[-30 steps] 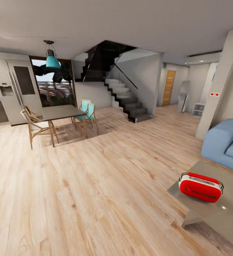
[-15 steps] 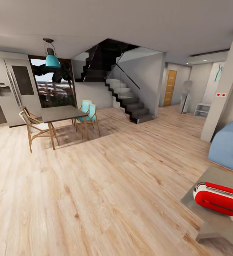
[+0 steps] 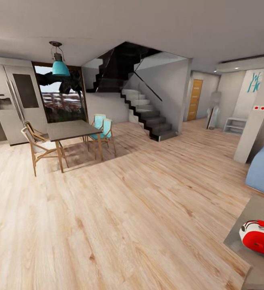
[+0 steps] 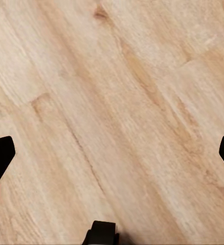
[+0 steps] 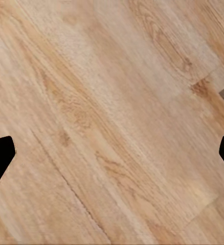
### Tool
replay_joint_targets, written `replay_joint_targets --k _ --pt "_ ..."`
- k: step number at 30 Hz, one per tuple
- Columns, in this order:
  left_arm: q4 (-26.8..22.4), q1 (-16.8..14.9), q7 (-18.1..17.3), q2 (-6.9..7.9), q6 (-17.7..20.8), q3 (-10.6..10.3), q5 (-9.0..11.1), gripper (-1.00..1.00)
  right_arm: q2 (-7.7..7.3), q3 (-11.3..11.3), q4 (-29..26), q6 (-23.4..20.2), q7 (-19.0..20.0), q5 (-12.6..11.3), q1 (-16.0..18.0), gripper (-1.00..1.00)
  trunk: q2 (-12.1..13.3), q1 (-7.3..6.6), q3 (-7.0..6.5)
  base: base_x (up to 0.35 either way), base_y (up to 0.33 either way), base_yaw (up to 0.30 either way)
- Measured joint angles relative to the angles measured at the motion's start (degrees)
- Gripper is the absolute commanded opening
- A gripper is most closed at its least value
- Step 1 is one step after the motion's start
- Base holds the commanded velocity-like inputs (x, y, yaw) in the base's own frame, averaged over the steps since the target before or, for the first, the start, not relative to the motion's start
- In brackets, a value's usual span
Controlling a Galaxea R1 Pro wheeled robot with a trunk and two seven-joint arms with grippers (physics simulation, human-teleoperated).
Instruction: Turn on the radio receiver that's on the table in the living room.
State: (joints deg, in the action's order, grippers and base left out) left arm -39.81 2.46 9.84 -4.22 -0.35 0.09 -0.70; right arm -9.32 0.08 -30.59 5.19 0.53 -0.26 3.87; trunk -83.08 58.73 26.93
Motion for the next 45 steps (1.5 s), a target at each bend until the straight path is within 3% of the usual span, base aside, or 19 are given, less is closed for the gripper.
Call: replay_joint_targets --k 28,45 --pt "0.00 0.00 0.00 0.00 0.00 0.00 0.00 1.00 0.00 0.01 0.00 0.00 0.00 0.00 0.00 1.00 0.00 0.00 0.00 0.284 0.221 -0.003" --pt "0.00 0.00 -0.01 0.00 0.00 0.00 0.01 1.00 0.00 0.01 0.00 0.00 0.00 0.00 0.00 1.00 0.00 0.00 0.00 0.275 0.221 -0.261"
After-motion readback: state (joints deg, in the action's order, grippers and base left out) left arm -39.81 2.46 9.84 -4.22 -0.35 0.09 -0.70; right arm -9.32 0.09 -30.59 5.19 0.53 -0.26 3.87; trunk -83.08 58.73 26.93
